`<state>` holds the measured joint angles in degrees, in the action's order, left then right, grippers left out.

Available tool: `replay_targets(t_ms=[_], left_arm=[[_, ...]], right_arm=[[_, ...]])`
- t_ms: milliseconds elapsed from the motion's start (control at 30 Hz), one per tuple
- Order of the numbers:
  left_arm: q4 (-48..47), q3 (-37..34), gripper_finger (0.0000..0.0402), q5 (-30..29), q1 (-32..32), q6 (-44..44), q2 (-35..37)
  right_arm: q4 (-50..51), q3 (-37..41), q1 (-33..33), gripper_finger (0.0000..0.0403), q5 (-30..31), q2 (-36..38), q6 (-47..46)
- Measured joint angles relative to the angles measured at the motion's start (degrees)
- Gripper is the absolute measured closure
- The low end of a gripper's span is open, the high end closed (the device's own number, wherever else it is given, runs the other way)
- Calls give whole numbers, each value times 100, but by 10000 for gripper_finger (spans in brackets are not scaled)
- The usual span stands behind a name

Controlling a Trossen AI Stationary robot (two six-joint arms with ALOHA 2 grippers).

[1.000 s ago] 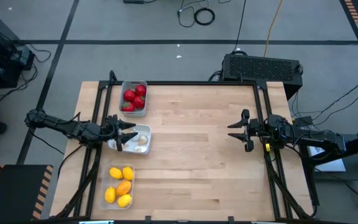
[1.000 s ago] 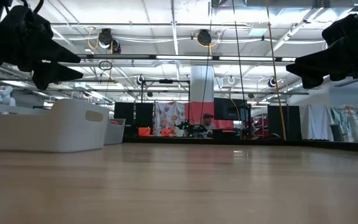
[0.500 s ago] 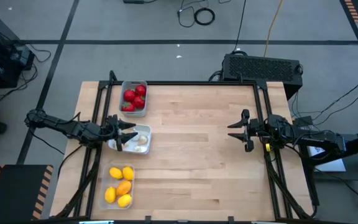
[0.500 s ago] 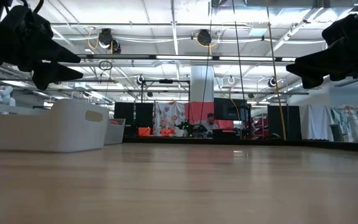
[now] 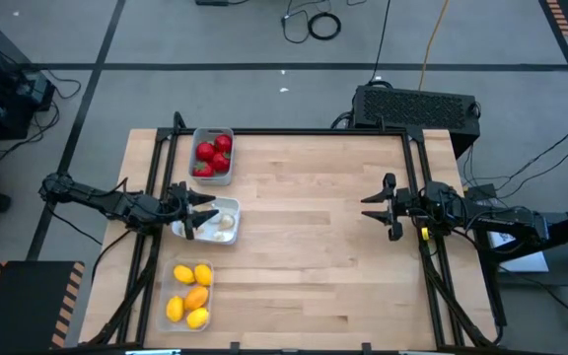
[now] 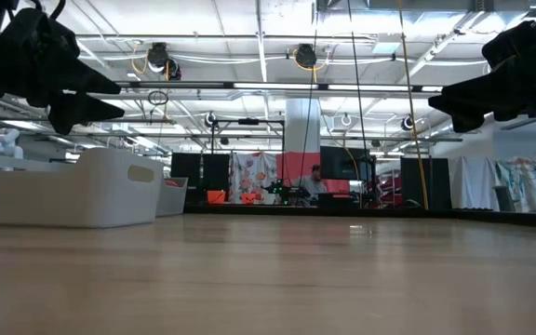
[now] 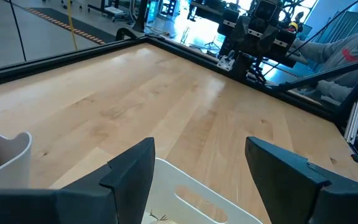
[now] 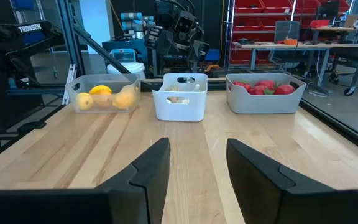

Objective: Sort produce into baskets
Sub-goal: Return to Home Position

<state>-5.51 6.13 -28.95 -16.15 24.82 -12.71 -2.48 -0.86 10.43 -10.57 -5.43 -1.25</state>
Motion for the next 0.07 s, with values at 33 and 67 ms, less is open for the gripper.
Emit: replay_targets(t_ms=[33,67], left_arm=[[-1,0,146,0,0,0,0],[-1,0,146,0,-1,0,0]], right_arm=[[0,0,1,252,0,0,2],[0,0,1,252,0,0,2]])
